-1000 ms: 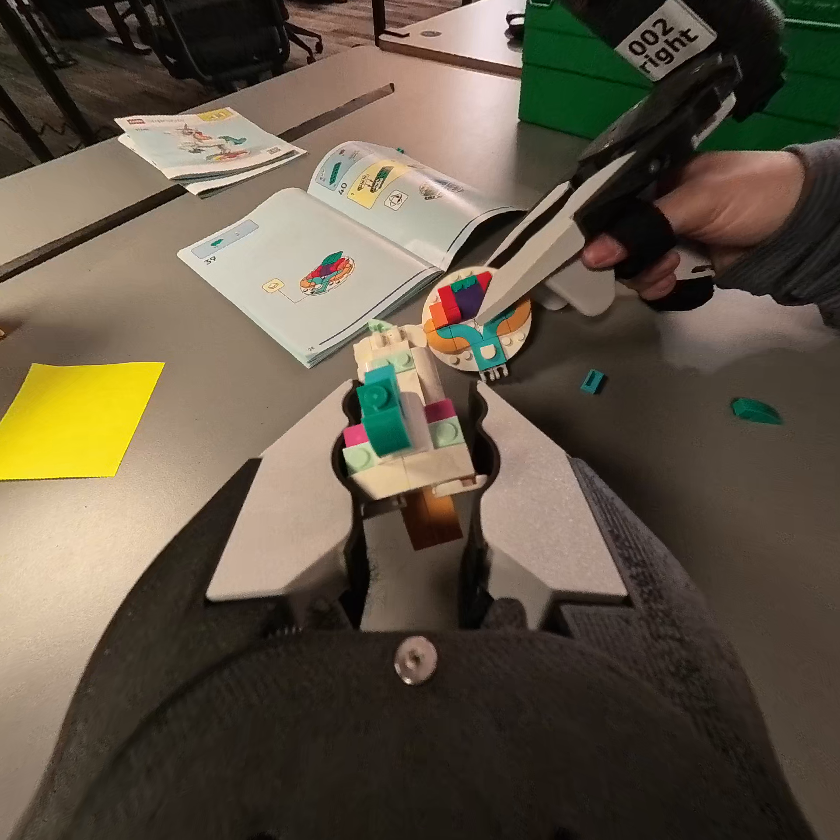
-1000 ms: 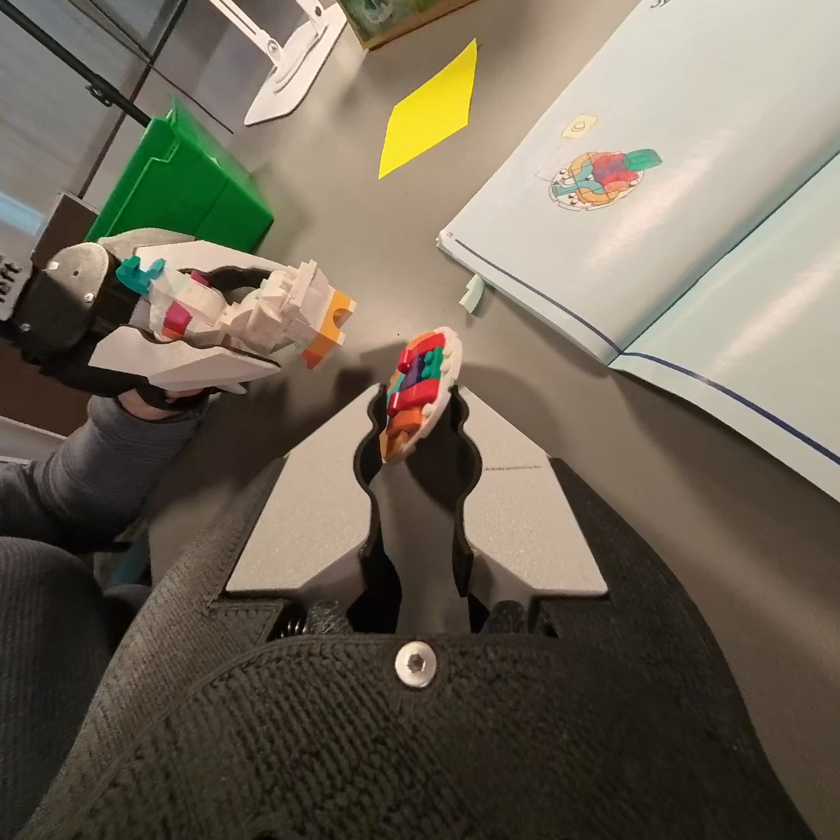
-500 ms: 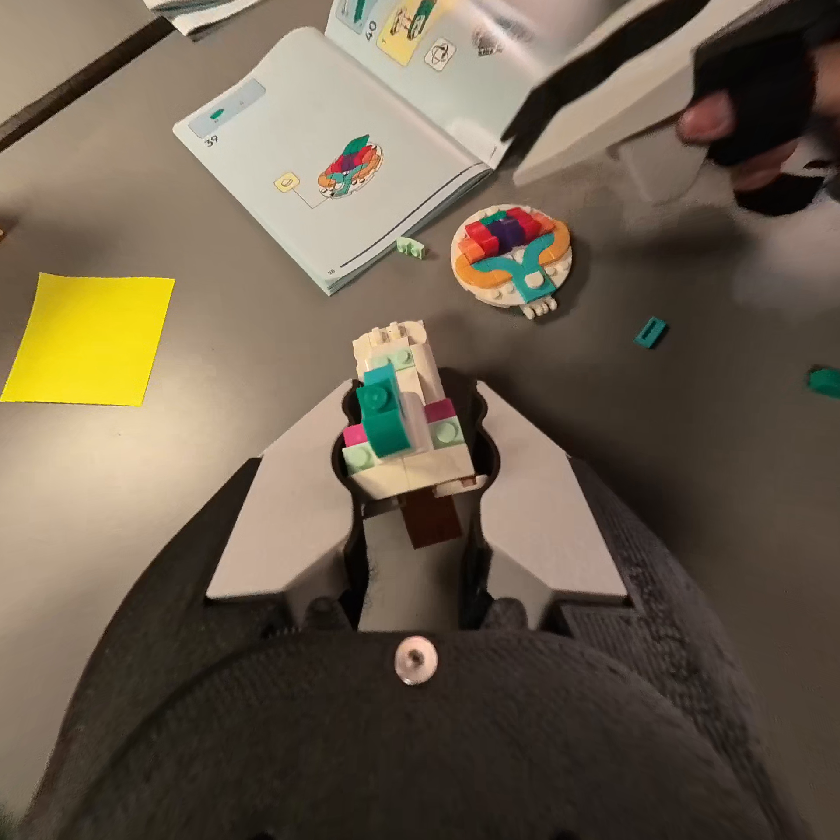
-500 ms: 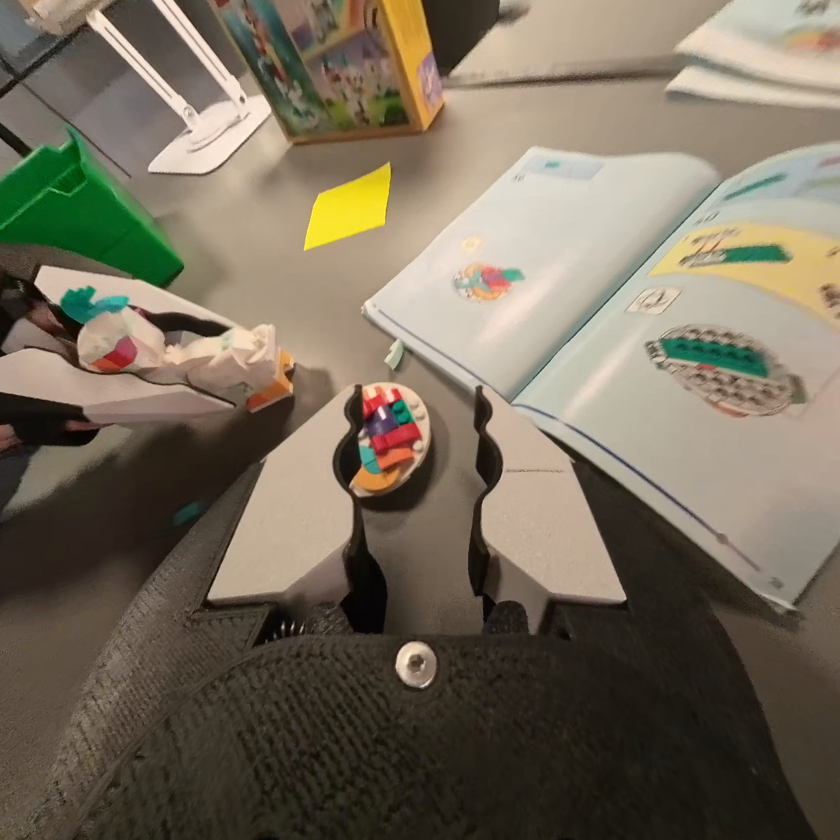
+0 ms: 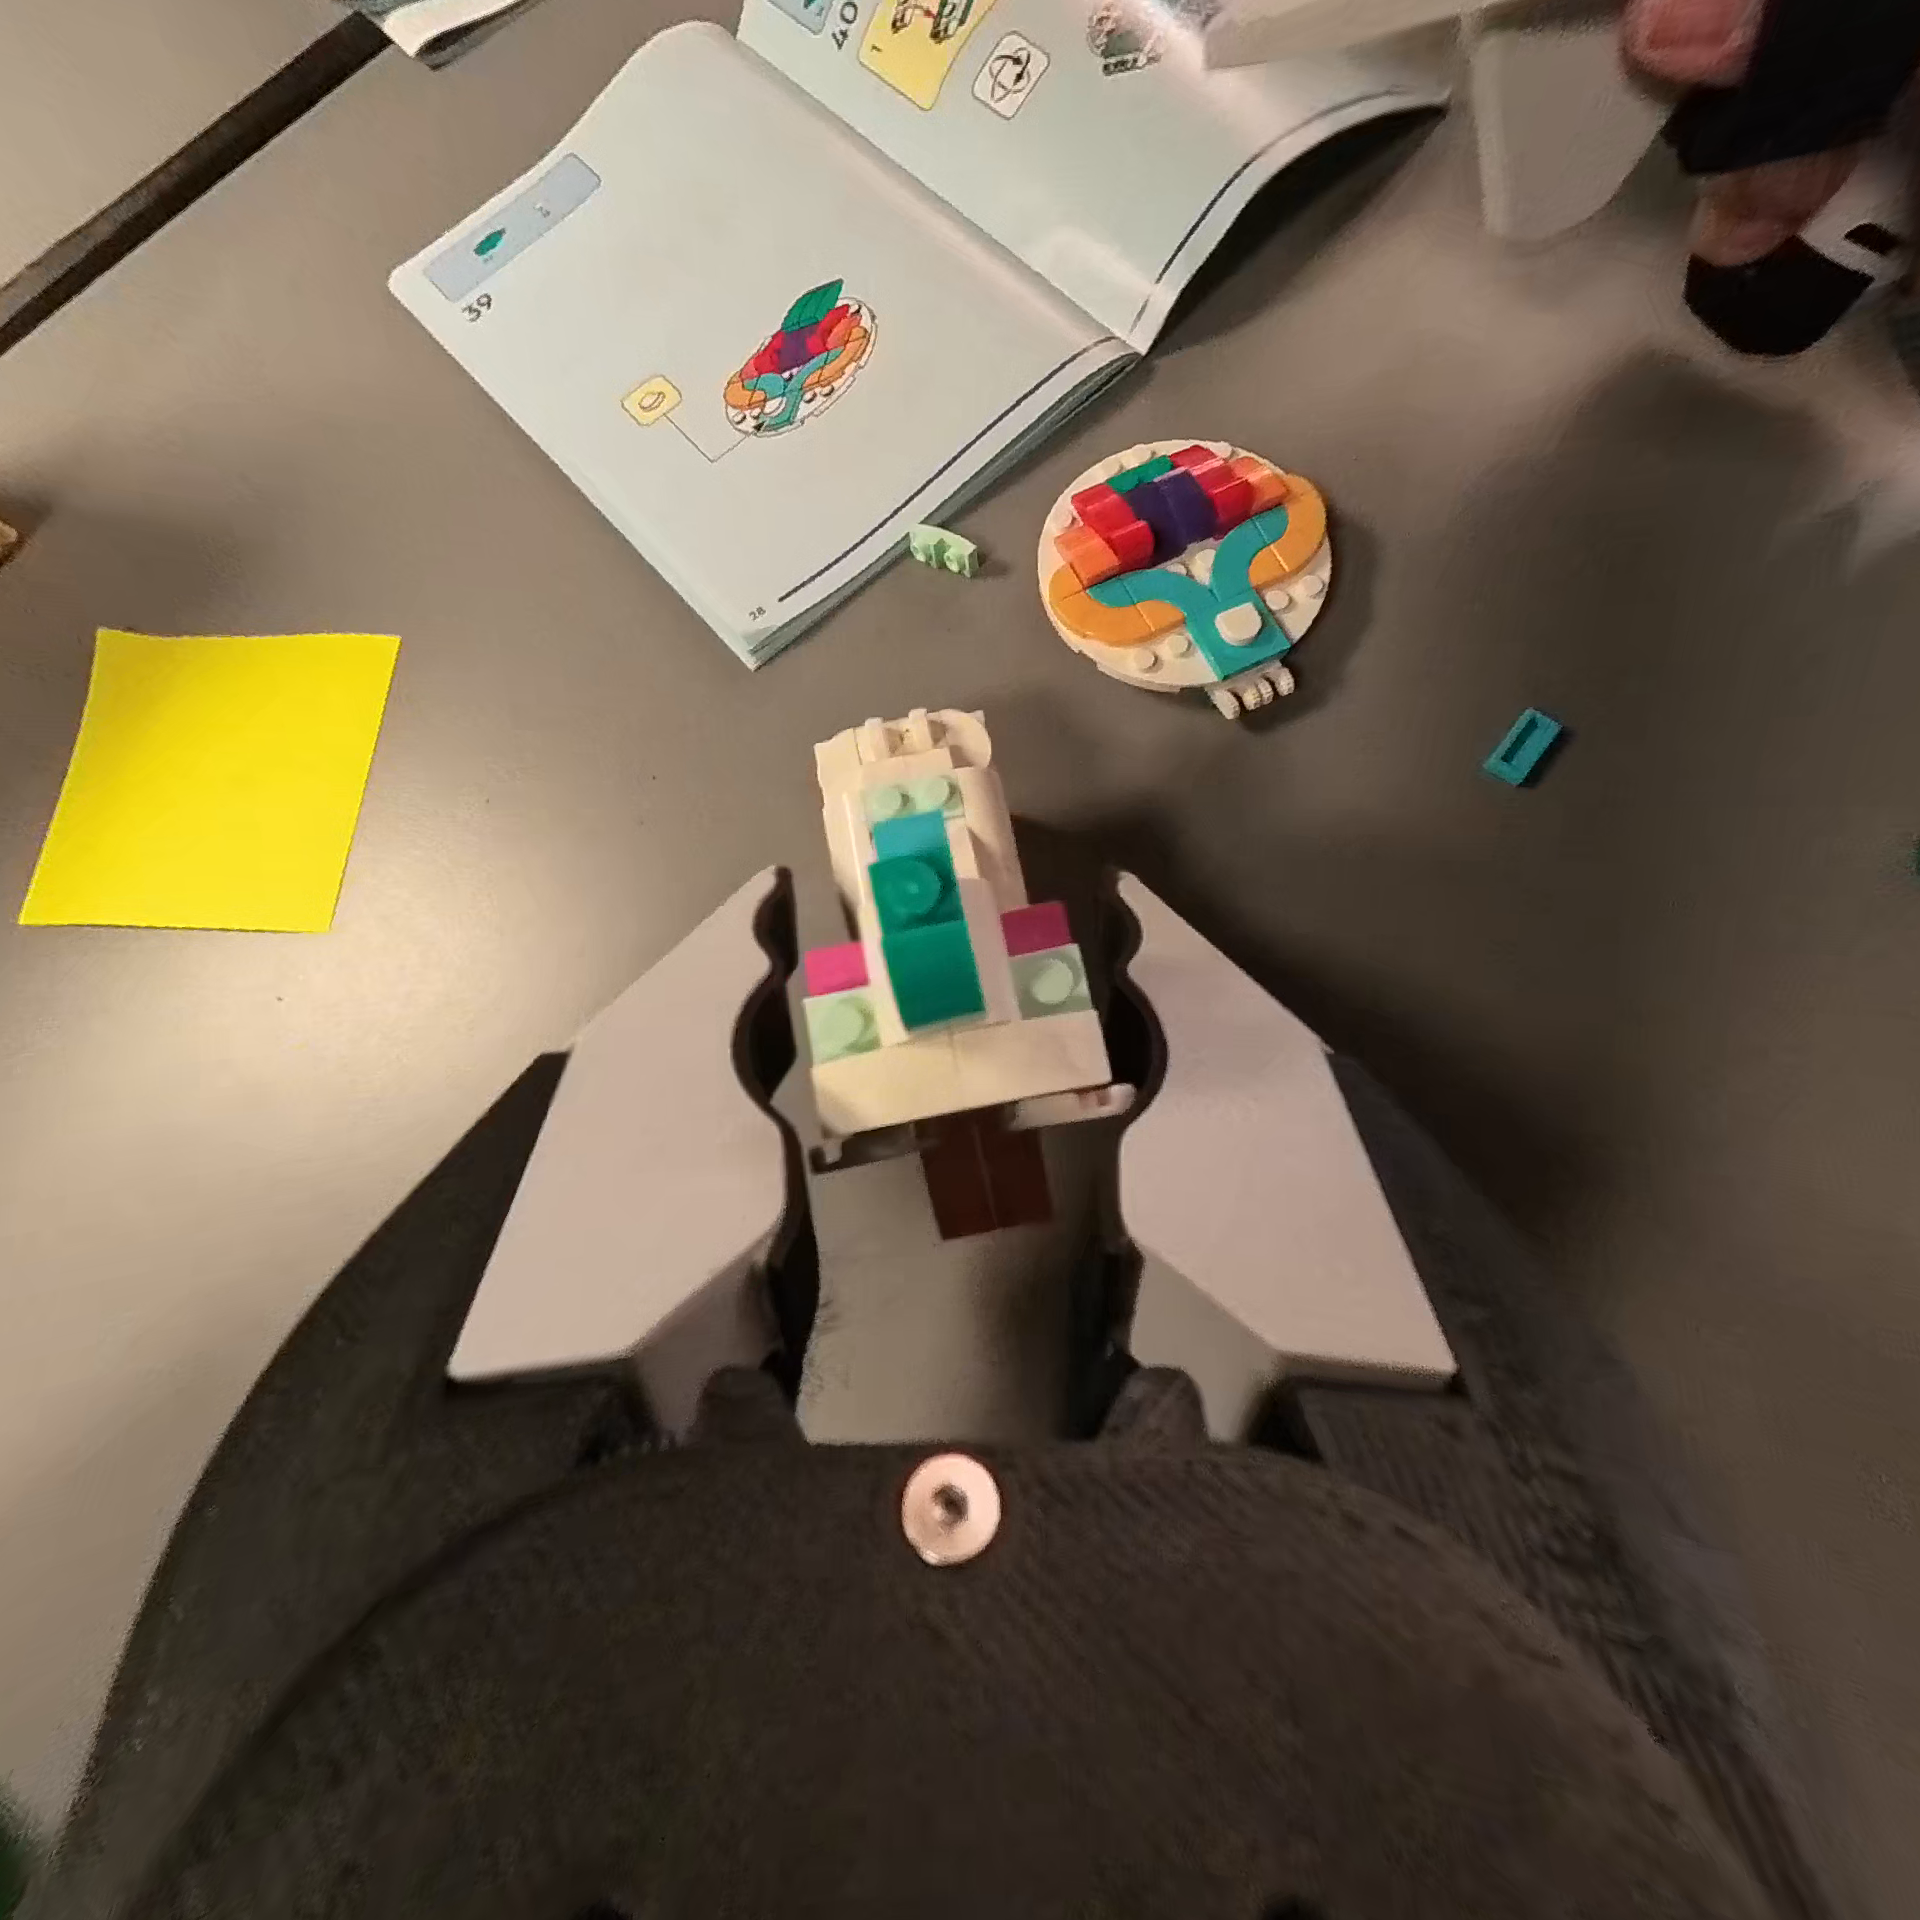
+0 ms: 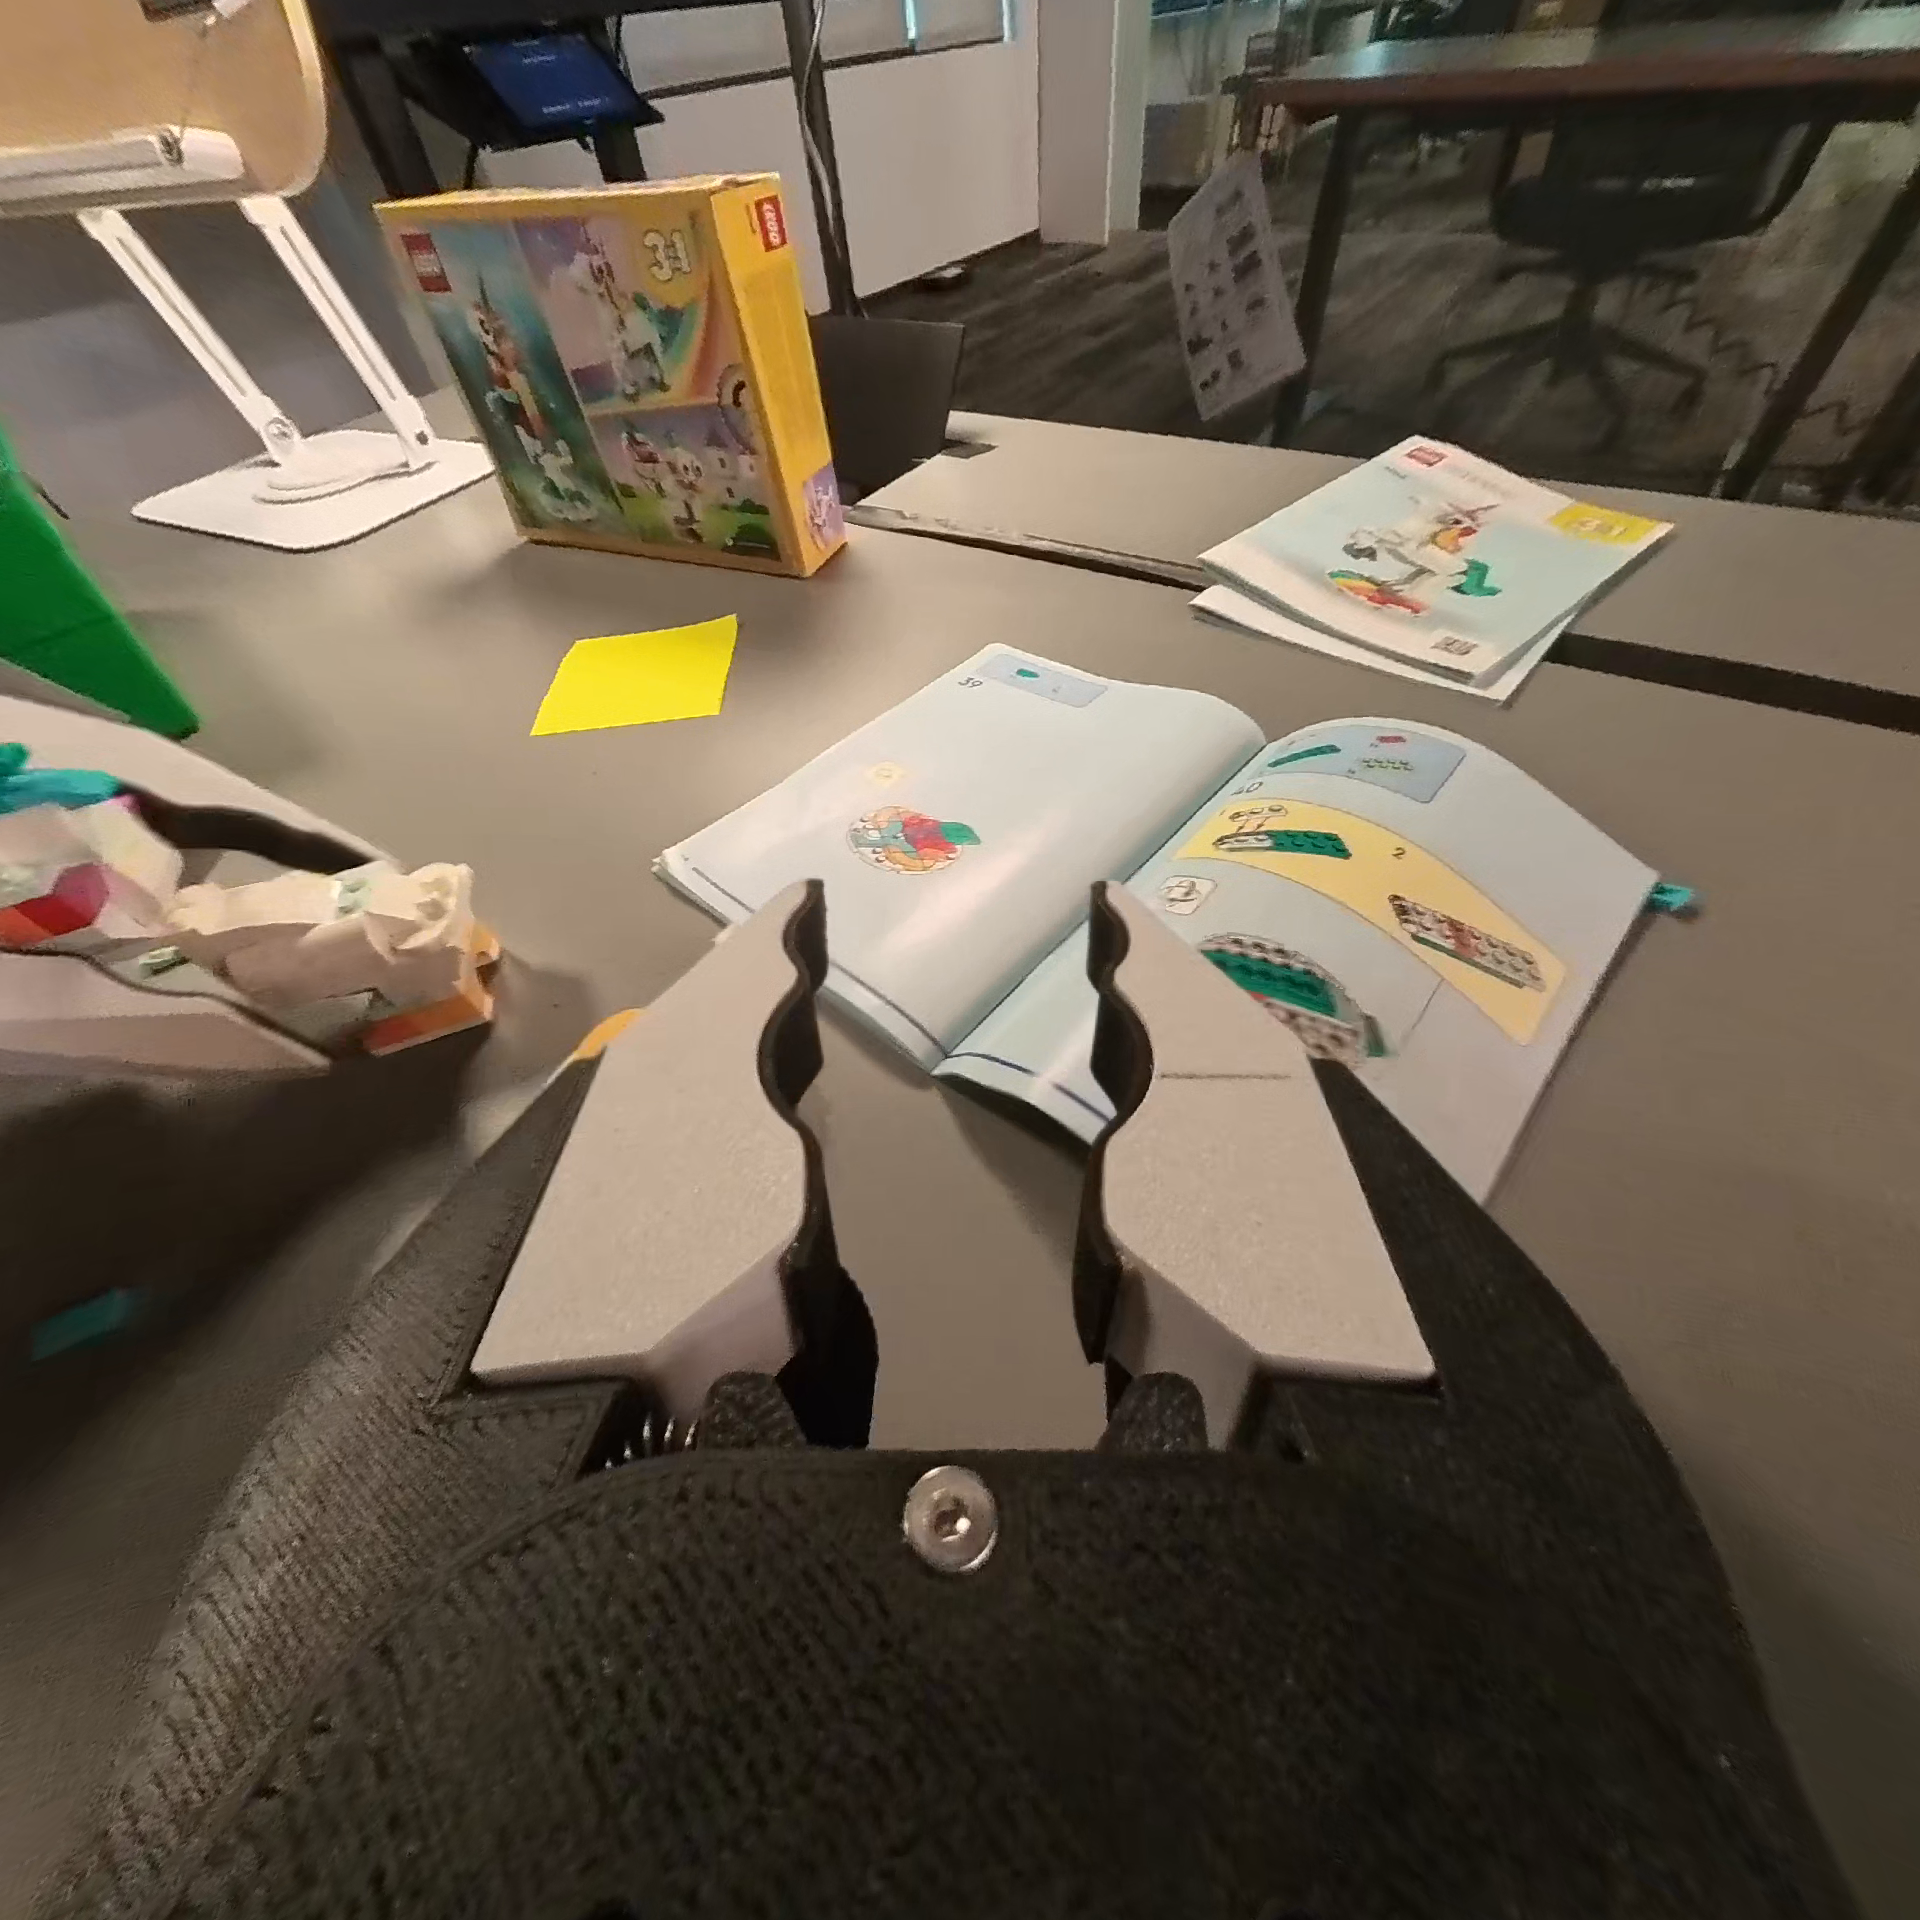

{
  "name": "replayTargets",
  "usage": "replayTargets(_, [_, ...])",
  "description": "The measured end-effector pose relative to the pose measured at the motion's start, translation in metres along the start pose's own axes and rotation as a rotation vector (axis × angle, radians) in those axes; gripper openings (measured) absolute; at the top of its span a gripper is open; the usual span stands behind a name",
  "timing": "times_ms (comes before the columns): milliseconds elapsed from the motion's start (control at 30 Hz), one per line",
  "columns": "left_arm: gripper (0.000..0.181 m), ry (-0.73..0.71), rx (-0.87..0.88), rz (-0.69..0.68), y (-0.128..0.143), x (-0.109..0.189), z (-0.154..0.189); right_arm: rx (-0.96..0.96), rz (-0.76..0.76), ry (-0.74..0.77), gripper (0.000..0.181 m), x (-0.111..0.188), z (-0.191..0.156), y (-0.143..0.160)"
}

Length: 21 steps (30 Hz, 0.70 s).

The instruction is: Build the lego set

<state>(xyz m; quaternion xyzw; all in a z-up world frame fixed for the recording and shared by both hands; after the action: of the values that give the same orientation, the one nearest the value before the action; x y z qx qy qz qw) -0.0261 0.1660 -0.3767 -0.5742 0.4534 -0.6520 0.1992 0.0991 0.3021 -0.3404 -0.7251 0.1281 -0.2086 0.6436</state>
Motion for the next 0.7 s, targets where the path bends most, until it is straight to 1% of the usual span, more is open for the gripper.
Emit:
replayTargets(133, [0.065,-0.045,0.022,0.031,0.001,0.008,-0.004,0.068,0.087,0.097,0.05,0.011,0.021,-0.014])
replayTargets(300, [0.067,-0.094,0.066,0.059,0.006,0.016,-0.006,0.262,0.209,0.26,0.051,0.032,0.053,-0.03])
replayTargets(400, [0.071,-0.154,0.058,0.08,0.006,0.026,-0.008,0.358,0.315,0.323,0.051,0.043,0.06,-0.04])
replayTargets(433, [0.07,-0.19,0.044,0.114,0.0,0.032,-0.008,0.392,0.36,0.351,0.051,0.048,0.062,-0.045])
replayTargets(500, [0.065,-0.232,0.021,0.218,-0.025,0.045,-0.005,0.474,0.452,0.422,0.053,0.058,0.067,-0.055])
replayTargets(567, [0.063,-0.2,-0.016,0.298,-0.058,0.048,0.007,0.52,0.522,0.462,0.054,0.062,0.072,-0.06])
replayTargets(633, [0.062,-0.128,-0.099,0.296,-0.089,0.036,0.023,0.477,0.54,0.449,0.058,0.061,0.076,-0.06])
replayTargets(700, [0.059,-0.044,-0.21,0.247,-0.113,0.012,0.04,0.434,0.555,0.443,0.062,0.061,0.081,-0.06])
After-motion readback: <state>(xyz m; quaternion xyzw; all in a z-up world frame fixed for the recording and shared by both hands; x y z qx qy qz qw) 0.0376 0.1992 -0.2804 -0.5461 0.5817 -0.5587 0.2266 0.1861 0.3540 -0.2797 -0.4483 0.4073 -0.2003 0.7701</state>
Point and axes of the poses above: each gripper's, where its closed fingertips meet, x back along the fingers, y out of its underside, z = x × y across the jaws, the point moved 3 cm from there along x, back along the fingers, and after that the axes turned 8 degrees about z, right-handed, at the moved point
